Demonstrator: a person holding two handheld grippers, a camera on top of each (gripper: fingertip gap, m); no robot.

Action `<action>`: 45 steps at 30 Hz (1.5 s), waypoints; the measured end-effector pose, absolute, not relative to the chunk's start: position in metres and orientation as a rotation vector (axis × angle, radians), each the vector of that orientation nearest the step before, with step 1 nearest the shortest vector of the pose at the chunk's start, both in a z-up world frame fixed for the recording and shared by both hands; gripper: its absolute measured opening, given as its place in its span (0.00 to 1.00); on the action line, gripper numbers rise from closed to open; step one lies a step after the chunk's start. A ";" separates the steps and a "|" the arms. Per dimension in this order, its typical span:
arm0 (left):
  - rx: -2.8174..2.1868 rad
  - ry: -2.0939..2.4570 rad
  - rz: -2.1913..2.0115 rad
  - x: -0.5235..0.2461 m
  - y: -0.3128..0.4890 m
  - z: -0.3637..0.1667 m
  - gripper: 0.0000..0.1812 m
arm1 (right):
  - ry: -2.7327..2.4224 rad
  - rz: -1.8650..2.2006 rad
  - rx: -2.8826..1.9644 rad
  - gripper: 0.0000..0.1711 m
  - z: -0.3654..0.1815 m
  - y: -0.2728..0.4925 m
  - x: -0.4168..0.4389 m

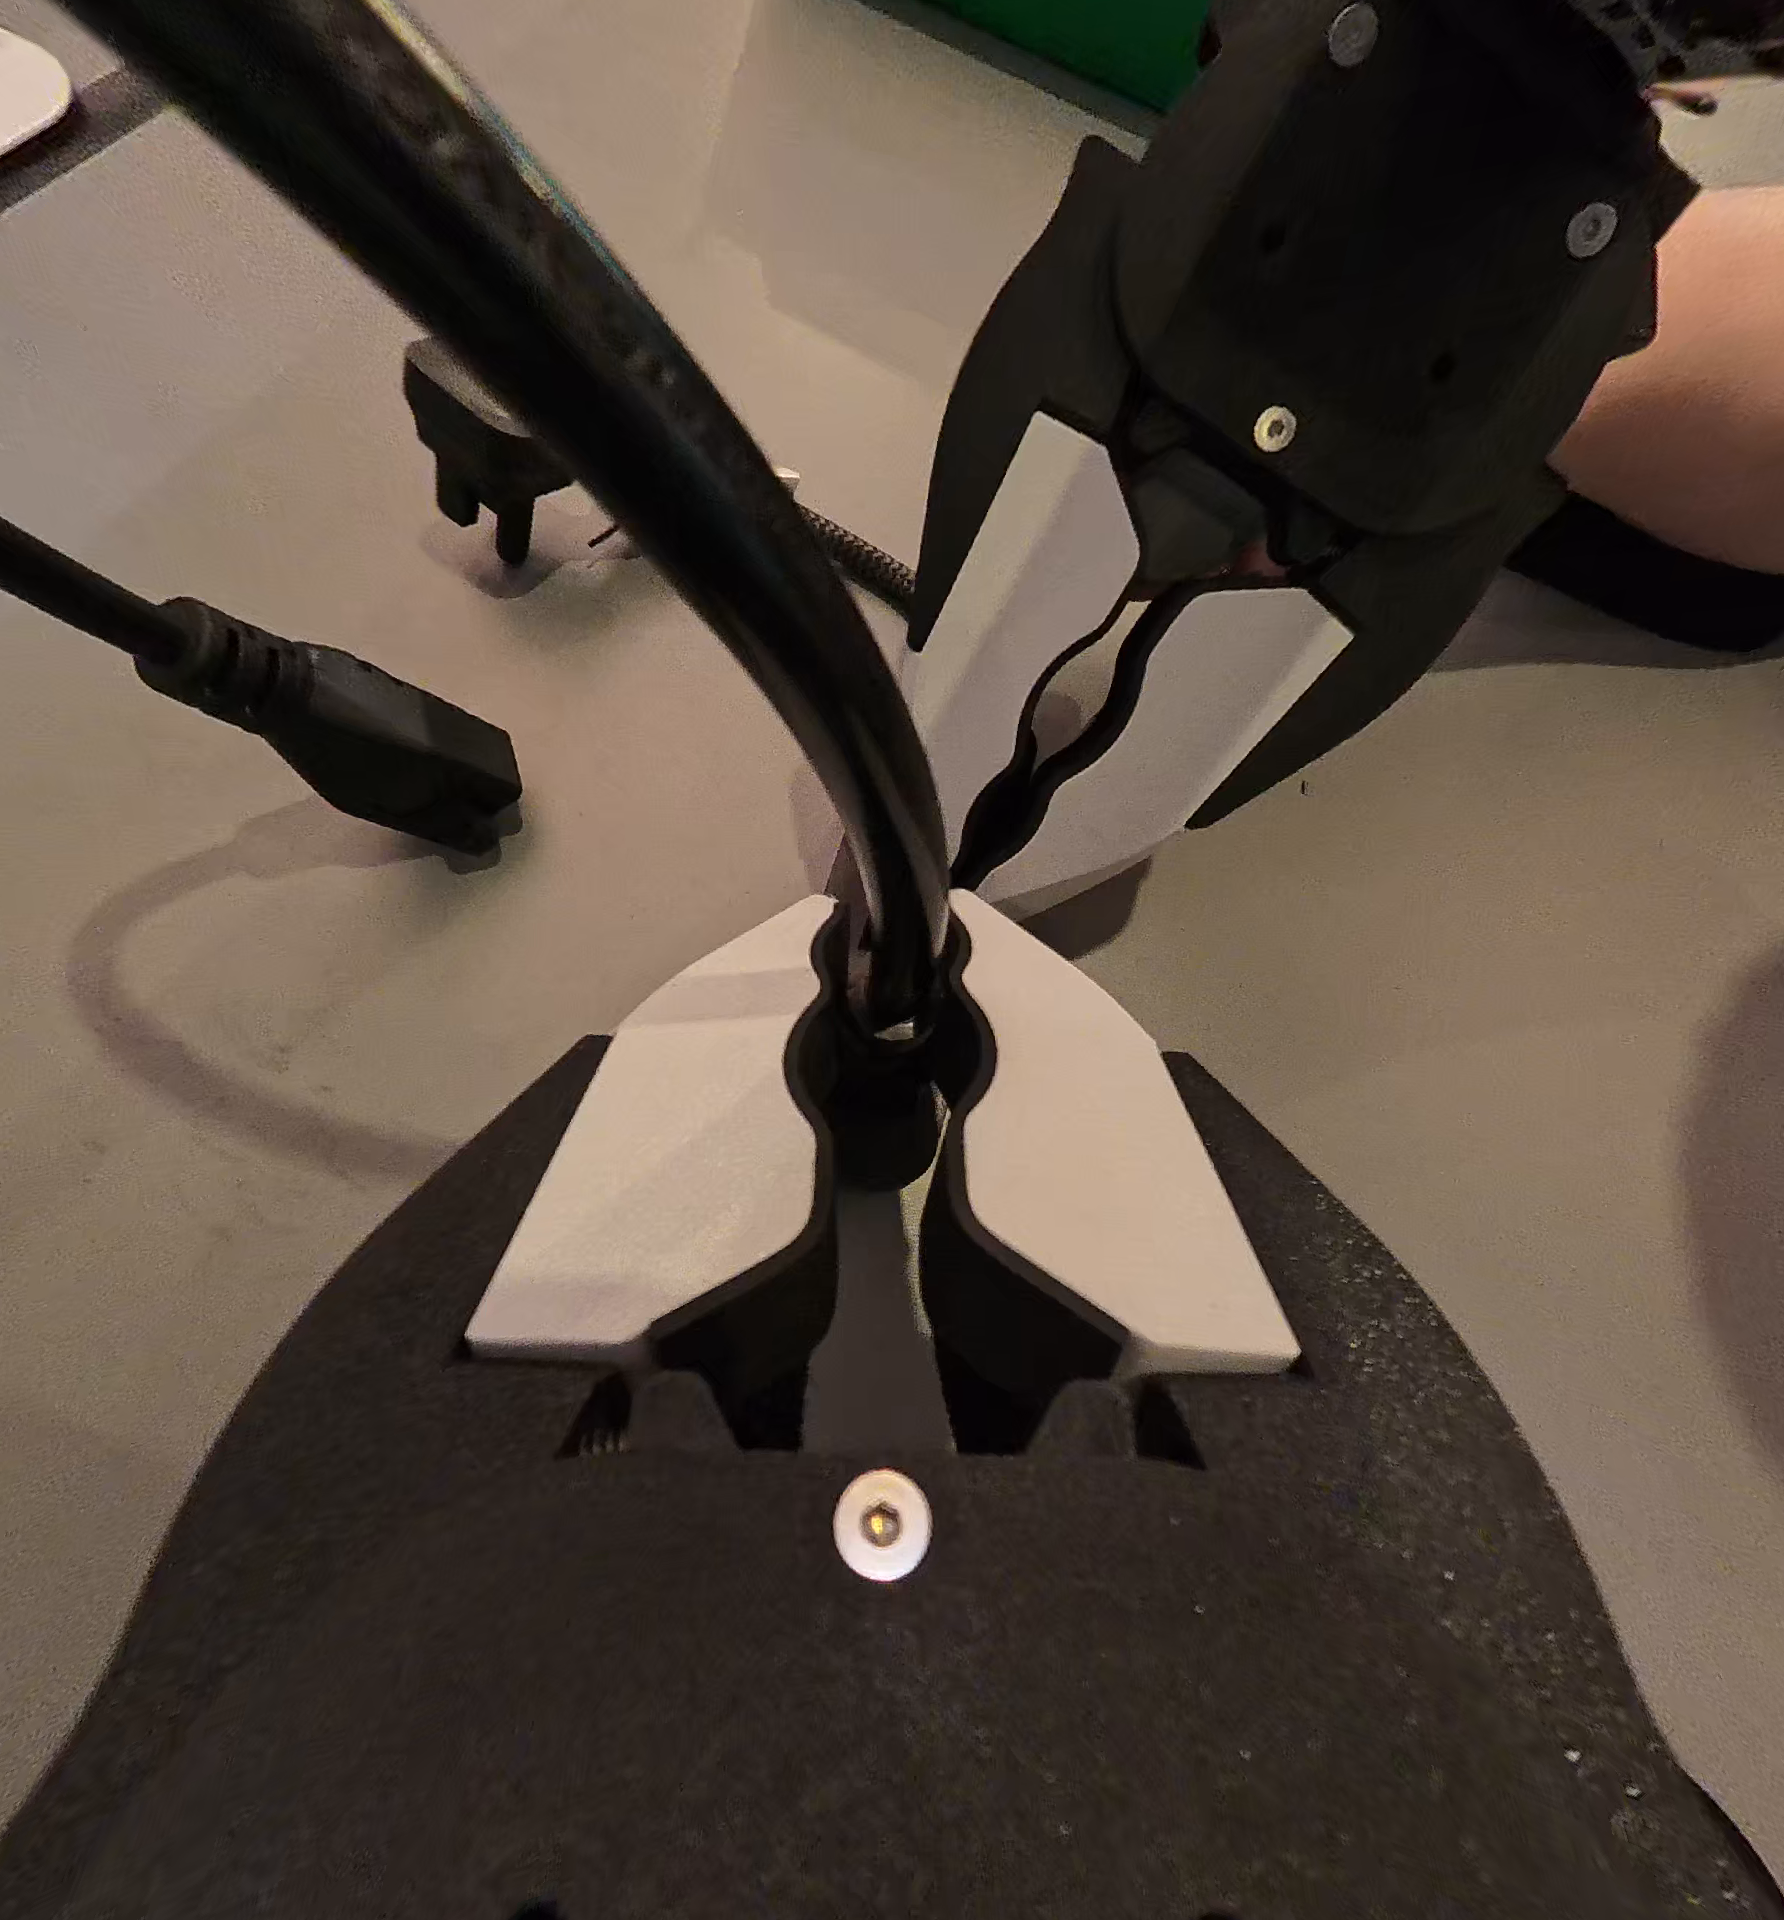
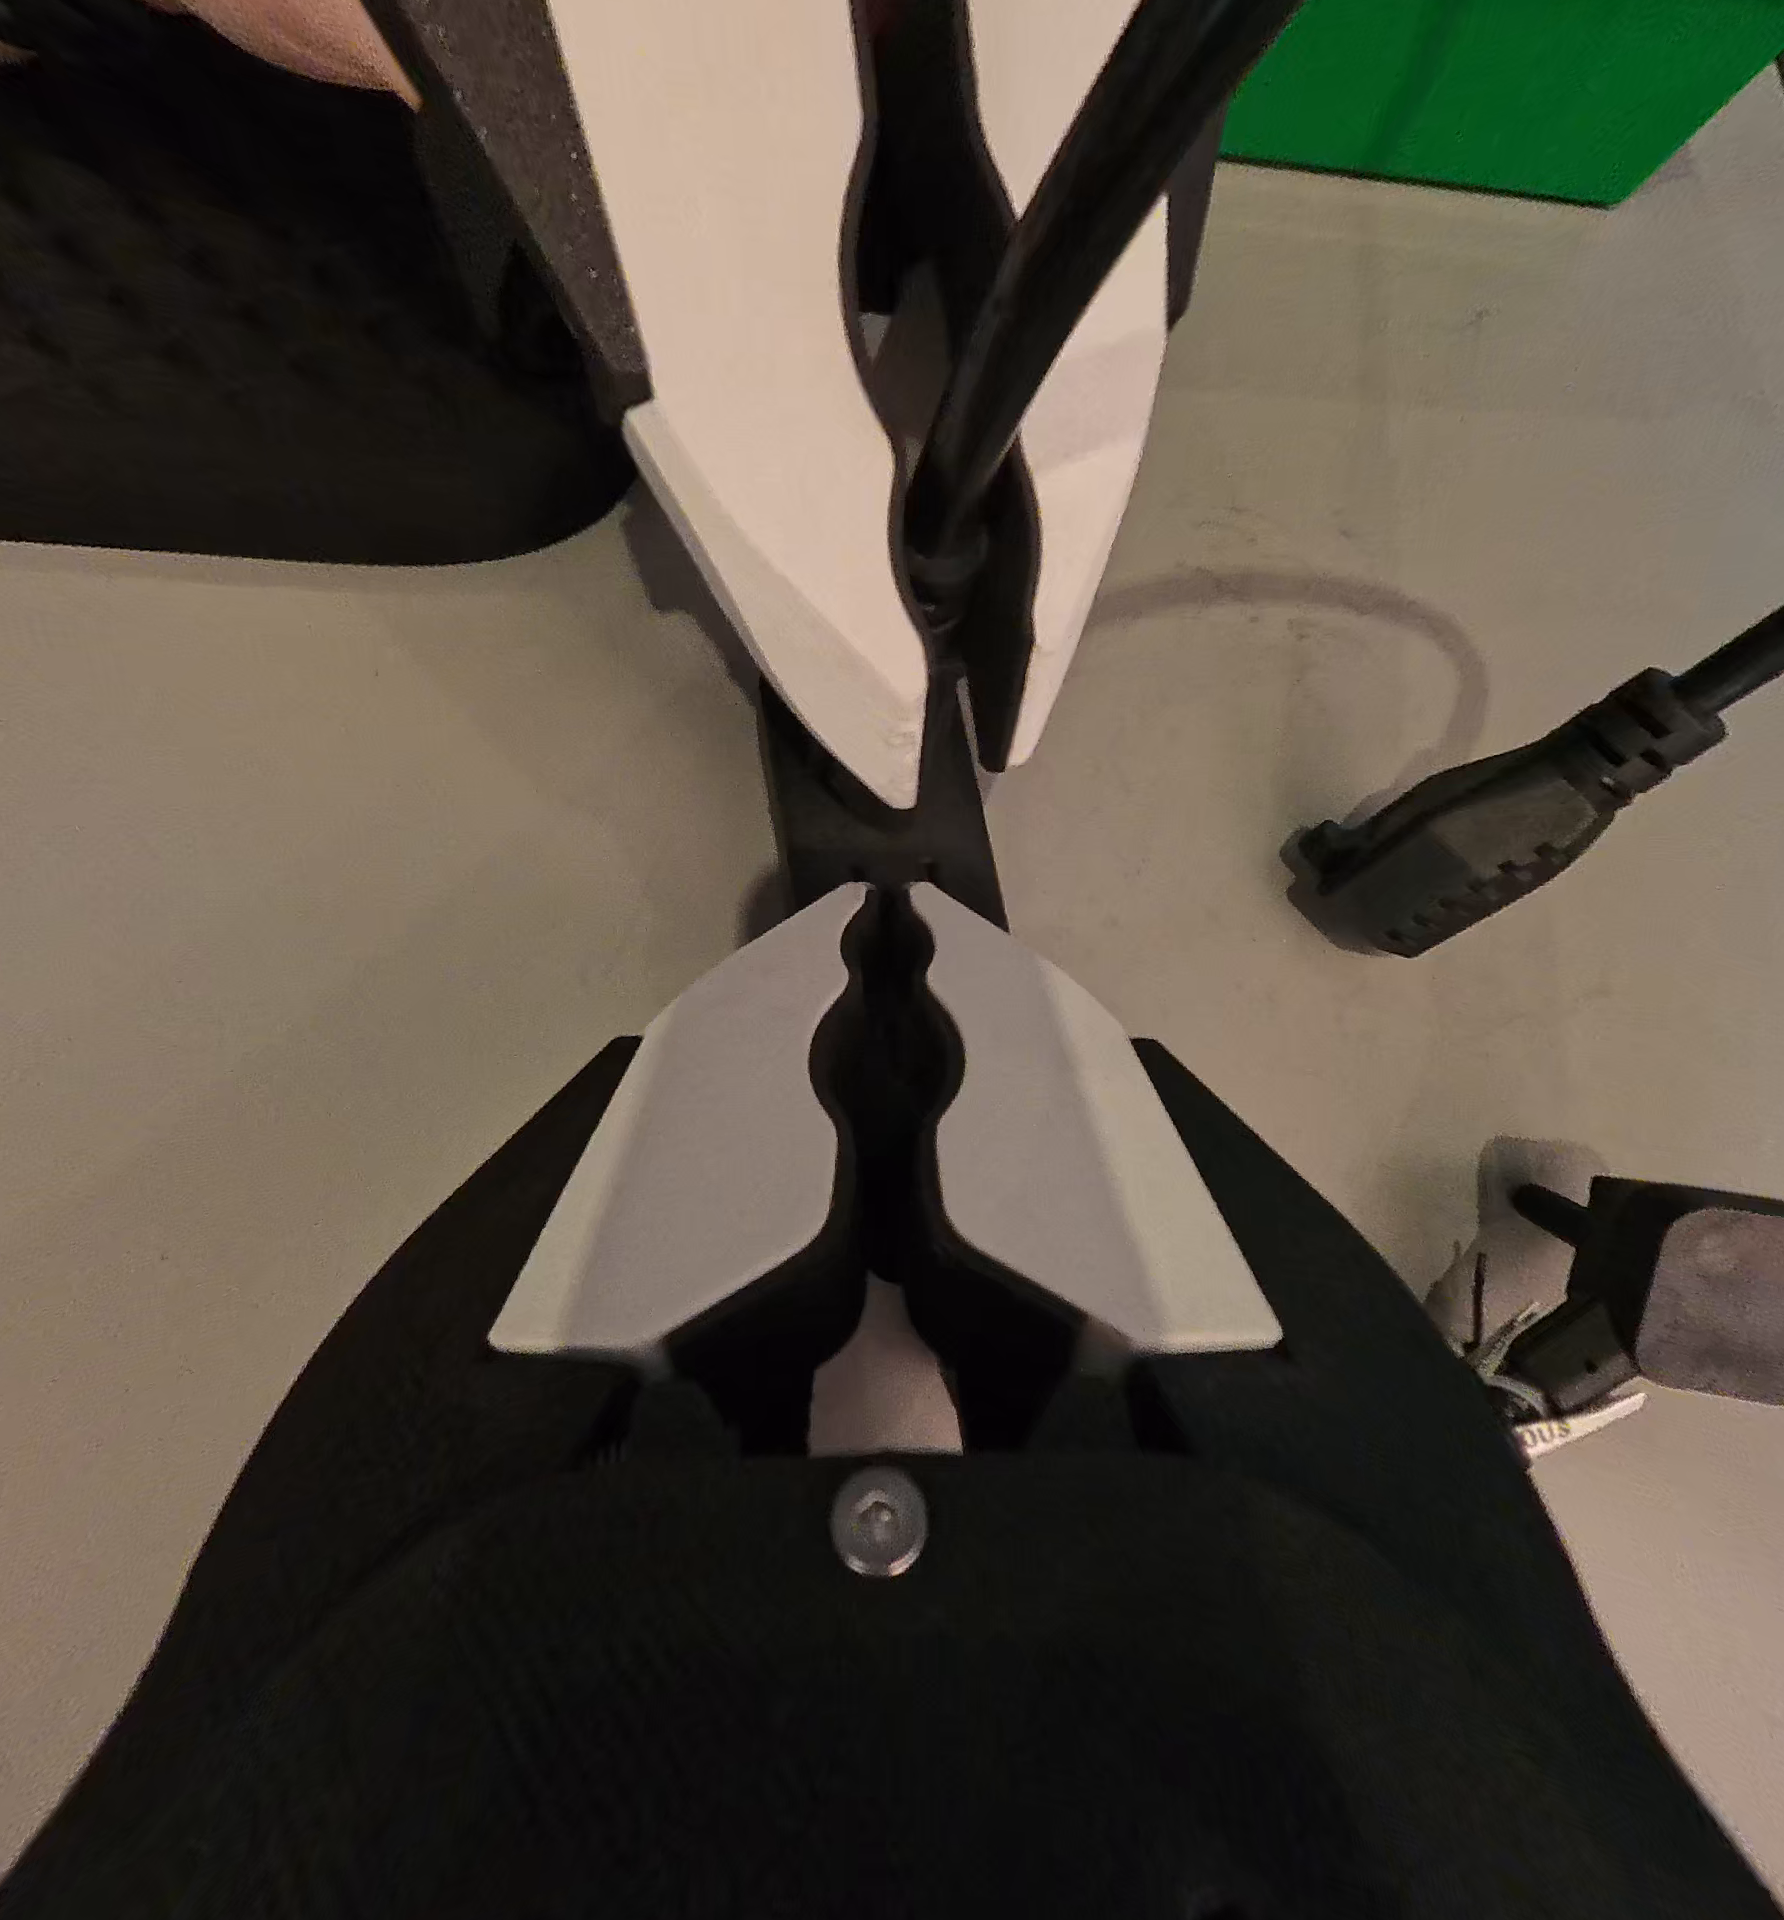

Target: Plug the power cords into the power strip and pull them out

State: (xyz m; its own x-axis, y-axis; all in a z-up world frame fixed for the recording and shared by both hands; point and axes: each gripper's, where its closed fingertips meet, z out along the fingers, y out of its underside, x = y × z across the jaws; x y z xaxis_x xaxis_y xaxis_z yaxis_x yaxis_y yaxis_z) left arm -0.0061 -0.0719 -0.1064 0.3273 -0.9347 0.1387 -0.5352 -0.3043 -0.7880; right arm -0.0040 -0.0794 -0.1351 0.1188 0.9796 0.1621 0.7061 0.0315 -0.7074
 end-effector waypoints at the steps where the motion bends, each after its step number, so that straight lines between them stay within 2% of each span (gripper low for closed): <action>1: -1.954 1.286 -0.812 -0.006 -0.071 -0.106 0.07 | -1.642 0.517 -1.733 0.04 -0.135 -0.079 -0.004; 4: -1.981 1.176 -0.962 -0.006 -0.068 -0.104 0.07 | -1.638 0.509 -1.736 0.04 -0.135 -0.077 -0.005; 7: -1.928 1.291 -0.736 -0.009 -0.071 -0.106 0.07 | -1.639 0.517 -1.748 0.04 -0.136 -0.077 -0.006; 13: -1.843 1.406 -0.583 -0.011 -0.078 -0.107 0.07 | -1.655 0.529 -1.730 0.04 -0.135 -0.081 -0.006; 22: -2.002 1.036 -1.030 -0.018 -0.057 -0.102 0.08 | -1.652 0.586 -1.706 0.04 -0.136 -0.086 -0.007; 26: -1.896 1.141 -0.909 -0.019 -0.059 -0.102 0.07 | -1.592 0.499 -1.652 0.03 -0.134 -0.080 -0.007; 29: -1.906 1.126 -1.071 -0.019 -0.067 -0.099 0.10 | -1.579 0.609 -1.708 0.02 -0.131 -0.080 -0.005; 31: -1.927 1.093 -1.203 -0.020 -0.068 -0.096 0.11 | -1.615 0.538 -1.674 0.01 -0.127 -0.074 -0.001; 35: -1.912 1.138 -1.152 -0.020 -0.067 -0.097 0.10 | -1.694 0.530 -1.497 0.02 -0.117 -0.073 -0.005; 36: -1.910 1.157 -1.105 -0.020 -0.067 -0.099 0.10 | -1.676 0.542 -1.544 0.22 -0.120 -0.069 -0.005; 39: -1.906 1.163 -1.060 -0.018 -0.066 -0.101 0.11 | -1.703 0.500 -1.642 0.36 -0.131 -0.063 0.000; 41: -1.909 1.164 -1.082 -0.017 -0.067 -0.100 0.11 | -1.701 0.509 -1.511 0.31 -0.124 -0.067 -0.005; 44: -1.891 1.205 -1.085 -0.014 -0.069 -0.102 0.11 | -1.735 0.464 -1.569 0.39 -0.134 -0.064 -0.005; 45: -1.884 1.226 -1.082 -0.012 -0.071 -0.102 0.10 | -1.754 0.474 -1.616 0.40 -0.141 -0.065 -0.004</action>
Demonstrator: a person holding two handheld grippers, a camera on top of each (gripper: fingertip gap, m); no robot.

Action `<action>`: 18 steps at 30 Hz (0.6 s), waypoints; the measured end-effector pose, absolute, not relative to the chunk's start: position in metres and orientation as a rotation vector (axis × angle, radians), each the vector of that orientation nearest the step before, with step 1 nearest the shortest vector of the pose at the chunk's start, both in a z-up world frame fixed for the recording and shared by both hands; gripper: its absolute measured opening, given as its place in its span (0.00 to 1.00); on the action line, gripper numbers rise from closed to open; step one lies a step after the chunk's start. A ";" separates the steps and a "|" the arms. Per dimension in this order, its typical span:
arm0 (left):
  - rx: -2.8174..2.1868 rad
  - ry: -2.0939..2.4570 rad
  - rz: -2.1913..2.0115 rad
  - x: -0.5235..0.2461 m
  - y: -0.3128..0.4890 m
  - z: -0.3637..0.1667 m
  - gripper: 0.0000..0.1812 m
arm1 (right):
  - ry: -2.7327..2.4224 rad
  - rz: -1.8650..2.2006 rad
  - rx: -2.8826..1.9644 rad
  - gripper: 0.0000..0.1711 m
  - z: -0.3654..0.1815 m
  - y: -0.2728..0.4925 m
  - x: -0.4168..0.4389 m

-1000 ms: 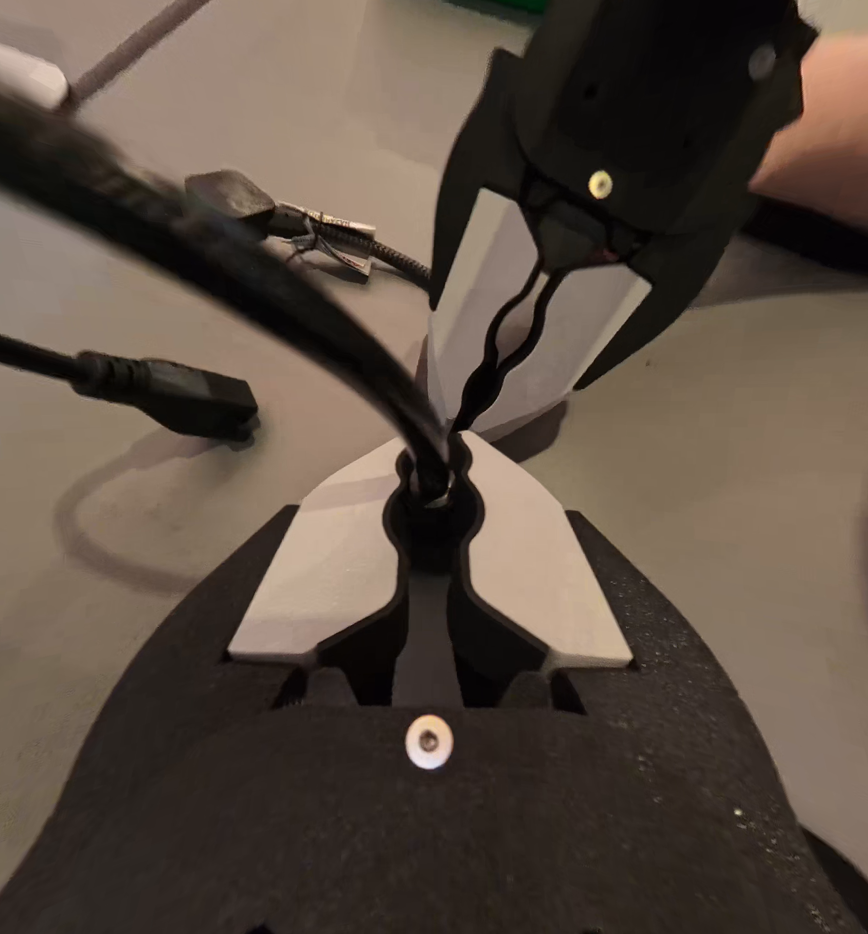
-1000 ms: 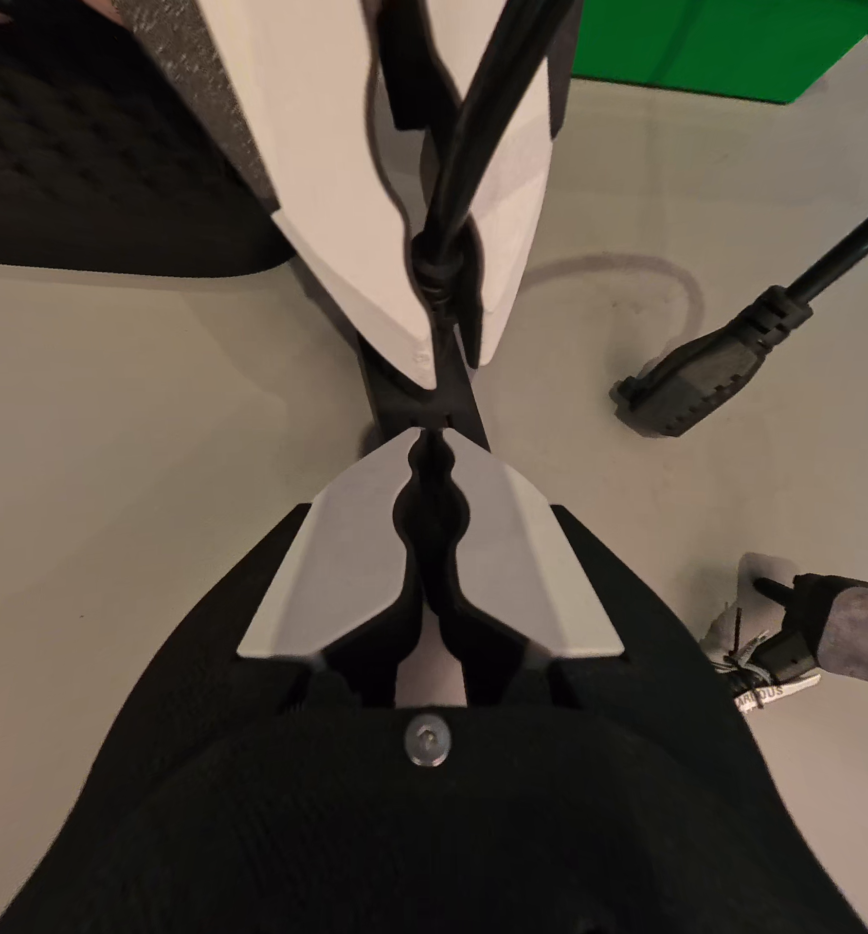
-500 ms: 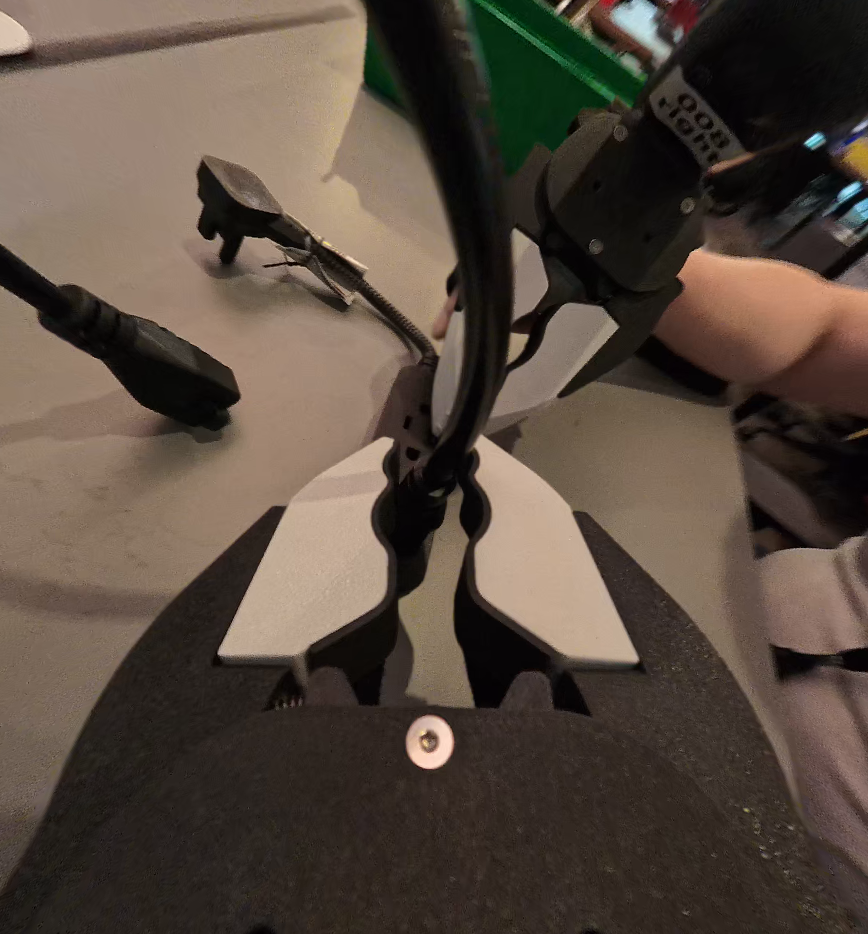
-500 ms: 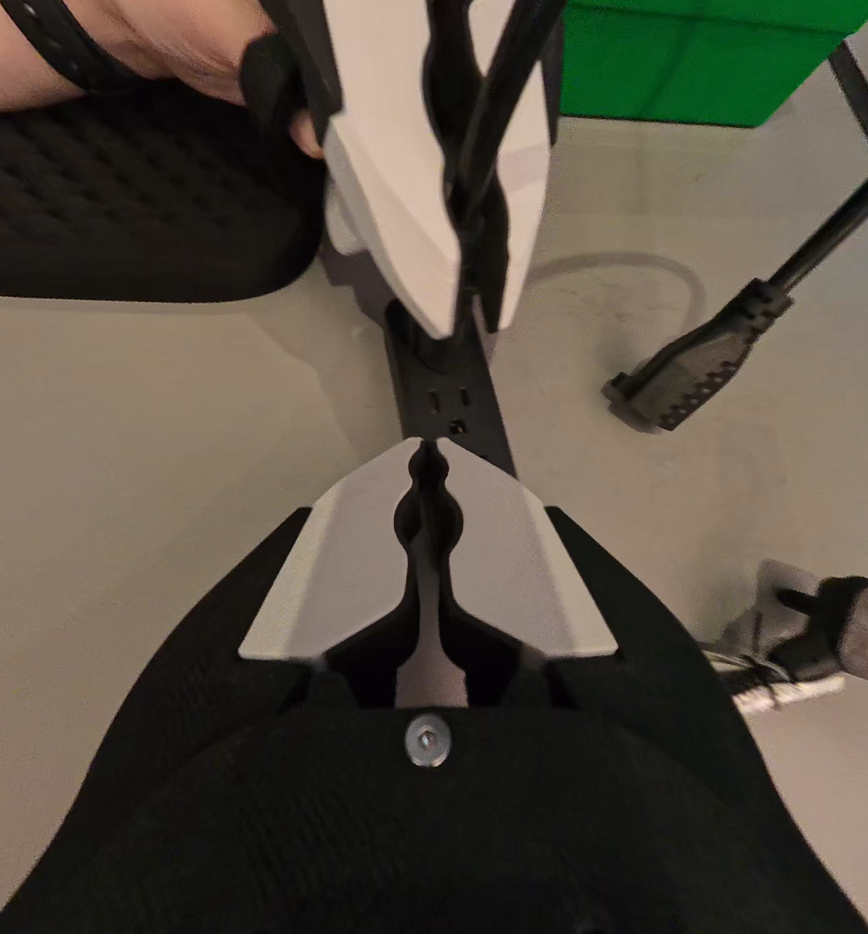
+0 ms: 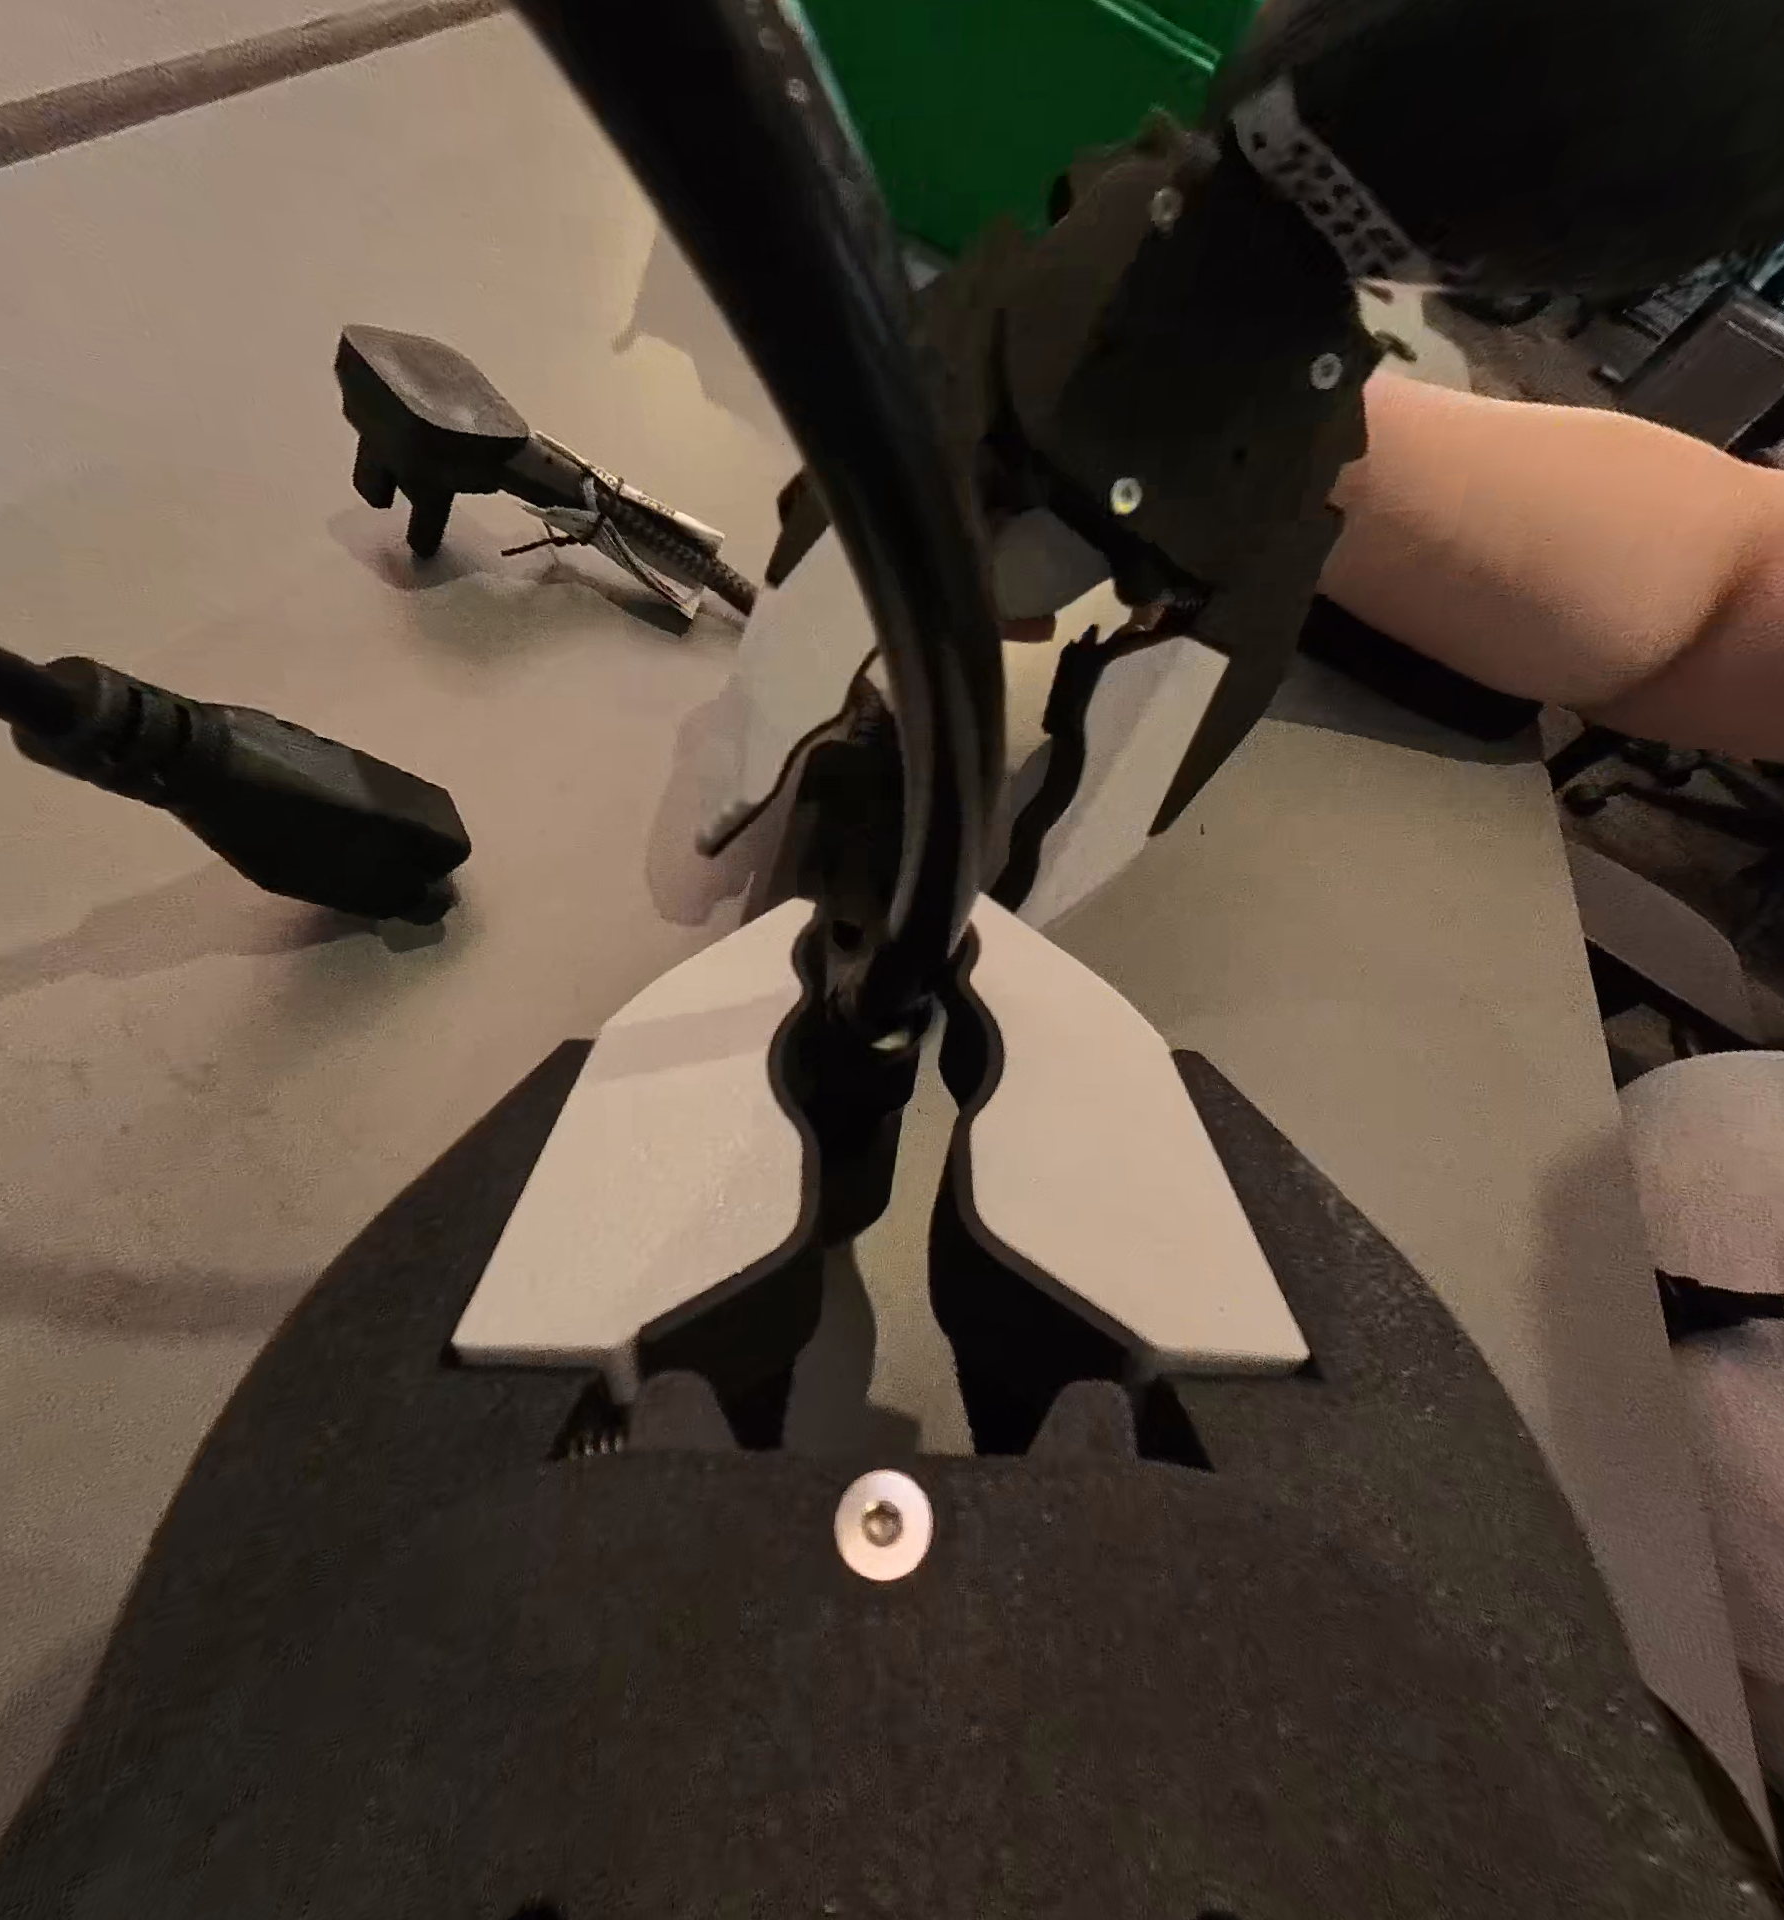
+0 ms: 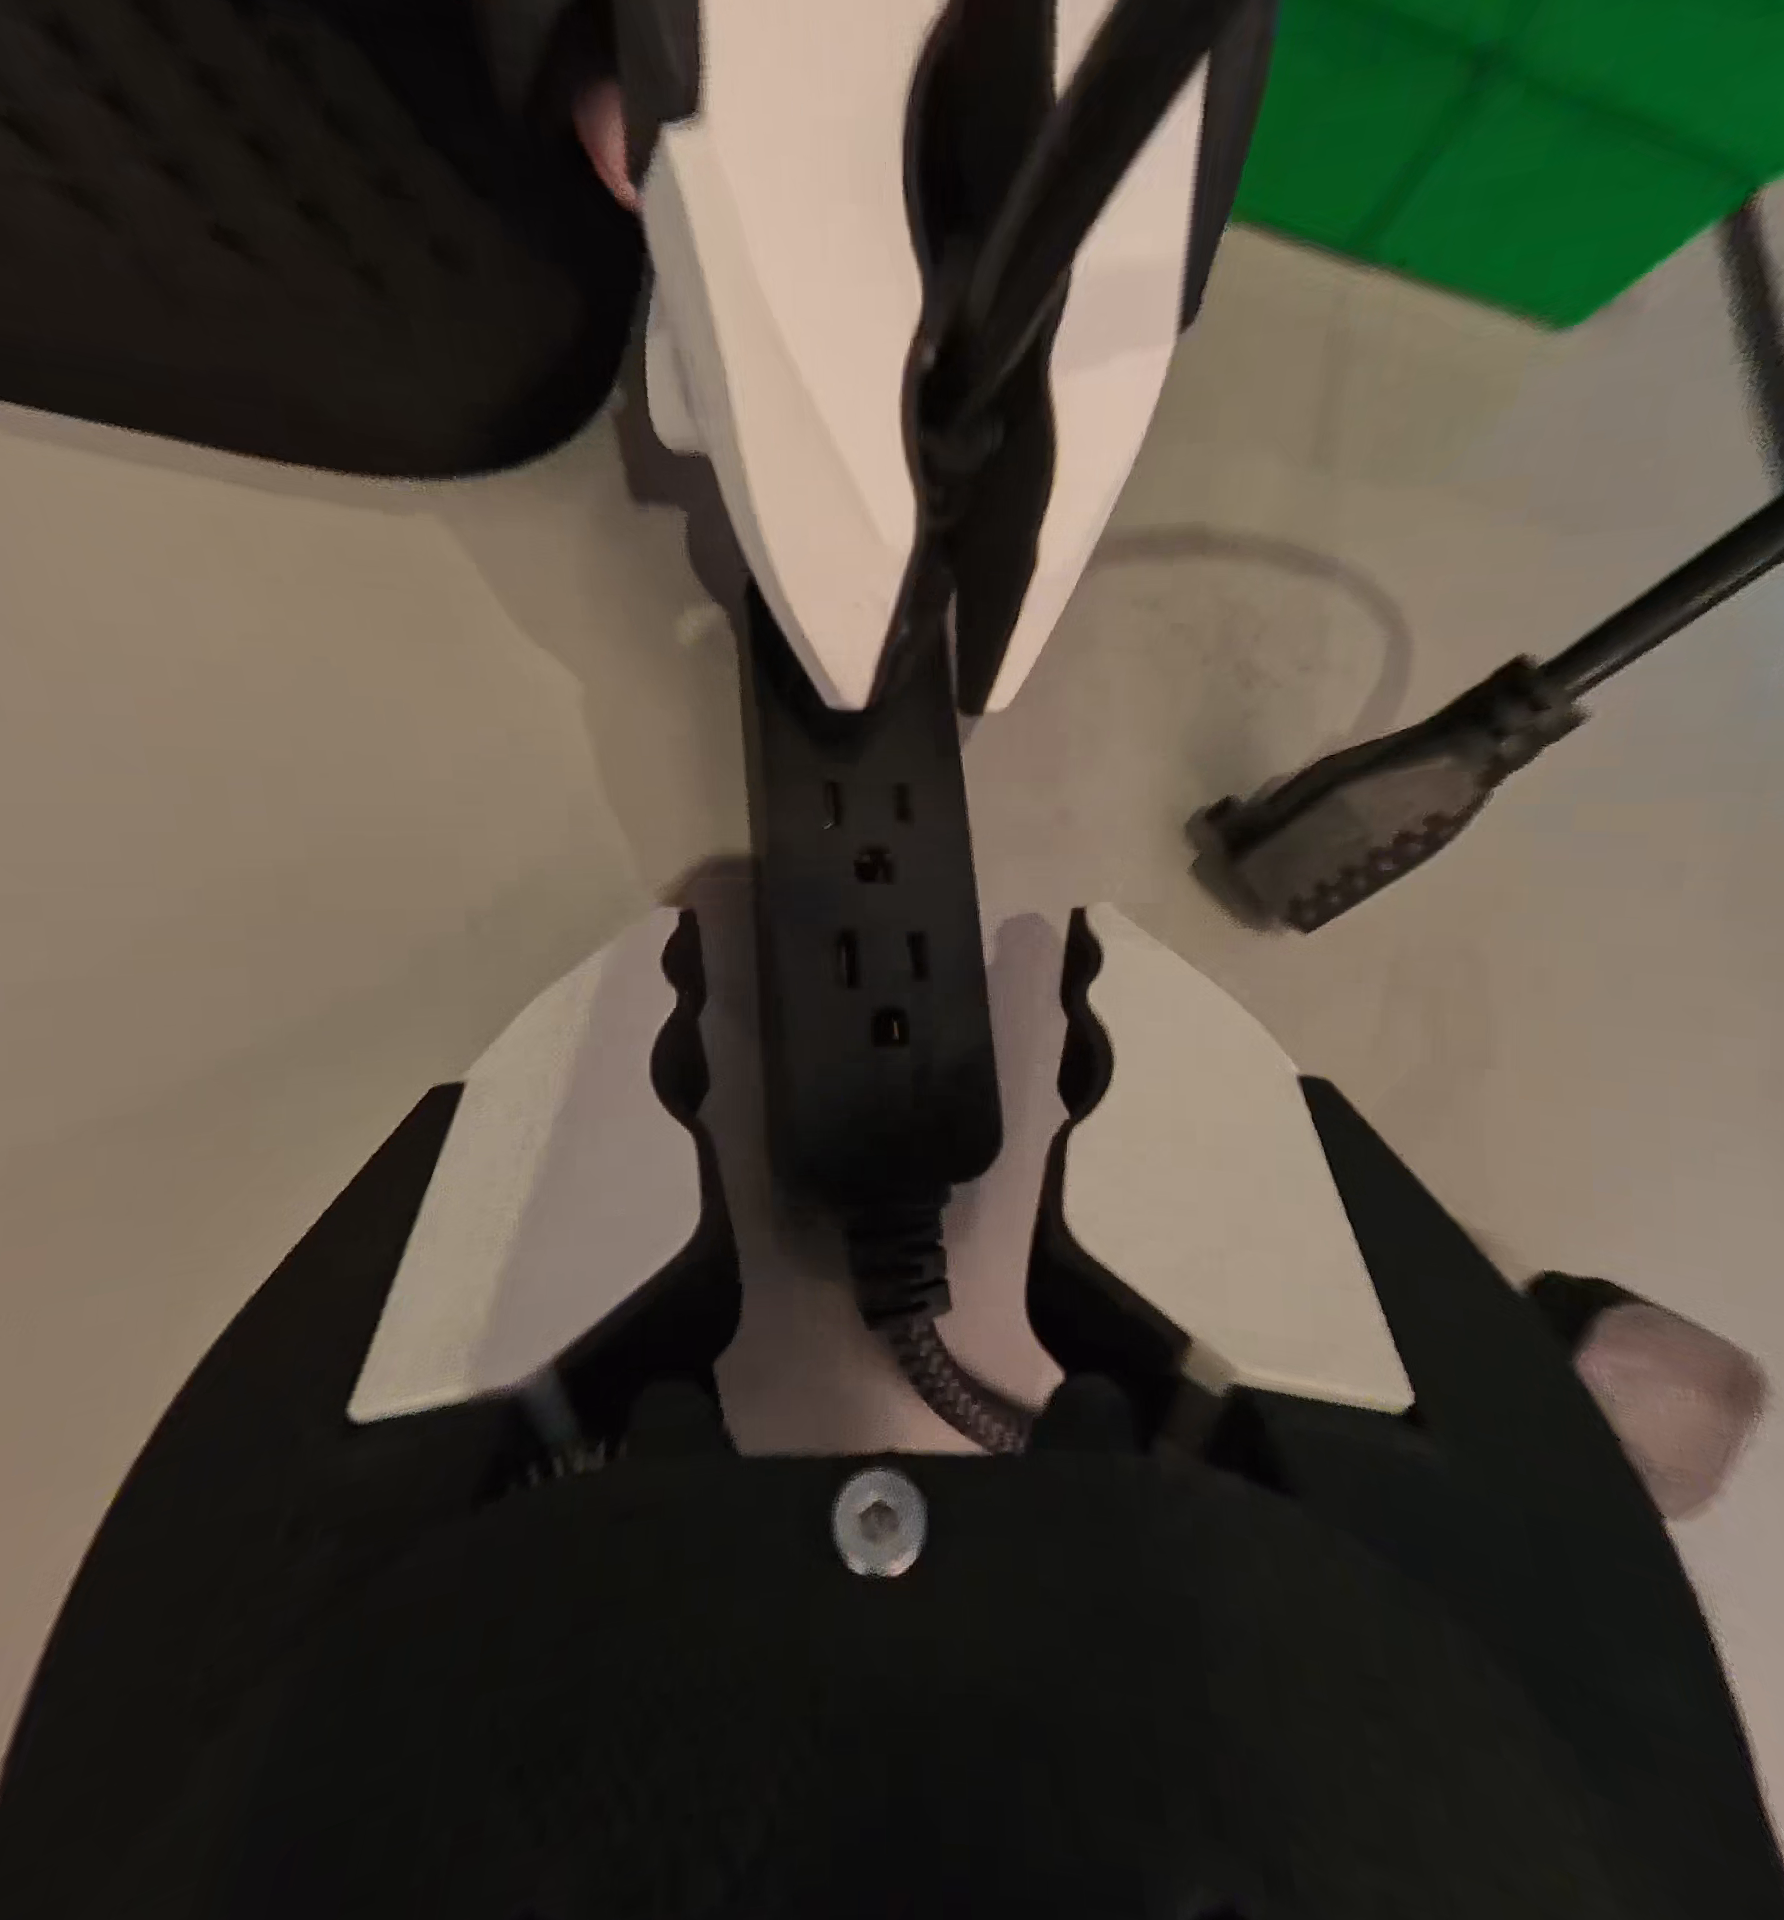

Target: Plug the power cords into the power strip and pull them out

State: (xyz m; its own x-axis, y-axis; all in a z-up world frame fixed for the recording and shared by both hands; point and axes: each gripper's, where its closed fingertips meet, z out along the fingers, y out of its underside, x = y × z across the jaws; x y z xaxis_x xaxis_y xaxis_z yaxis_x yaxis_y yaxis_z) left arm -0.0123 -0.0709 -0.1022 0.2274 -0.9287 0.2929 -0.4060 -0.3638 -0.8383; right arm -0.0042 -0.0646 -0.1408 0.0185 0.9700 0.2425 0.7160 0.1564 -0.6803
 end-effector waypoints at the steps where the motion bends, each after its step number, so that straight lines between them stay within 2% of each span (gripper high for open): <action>1: -1.878 1.250 -1.094 -0.010 -0.074 -0.103 0.10 | -1.770 0.506 -1.652 0.39 -0.147 -0.067 -0.004; 5: -1.870 1.285 -1.154 -0.003 -0.084 -0.103 0.09 | -1.762 0.566 -1.724 0.29 -0.154 -0.071 -0.004; 8: -1.872 1.289 -1.125 -0.005 -0.083 -0.103 0.09 | -1.753 0.591 -1.753 0.27 -0.155 -0.073 -0.005; 15: -1.868 1.286 -1.093 -0.005 -0.086 -0.103 0.08 | -1.692 0.648 -1.744 0.28 -0.154 -0.077 -0.003; 18: -1.874 1.280 -1.107 -0.005 -0.086 -0.103 0.08 | -1.602 0.696 -1.707 0.32 -0.135 -0.078 0.001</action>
State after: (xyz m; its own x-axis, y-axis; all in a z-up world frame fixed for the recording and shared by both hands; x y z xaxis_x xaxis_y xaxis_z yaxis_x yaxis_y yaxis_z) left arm -0.0047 -0.0856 -0.1030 0.1842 -0.9366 0.2980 -0.4297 -0.3494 -0.8326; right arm 0.0009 -0.0777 -0.1351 0.0968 0.9928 0.0705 0.6260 -0.0057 -0.7798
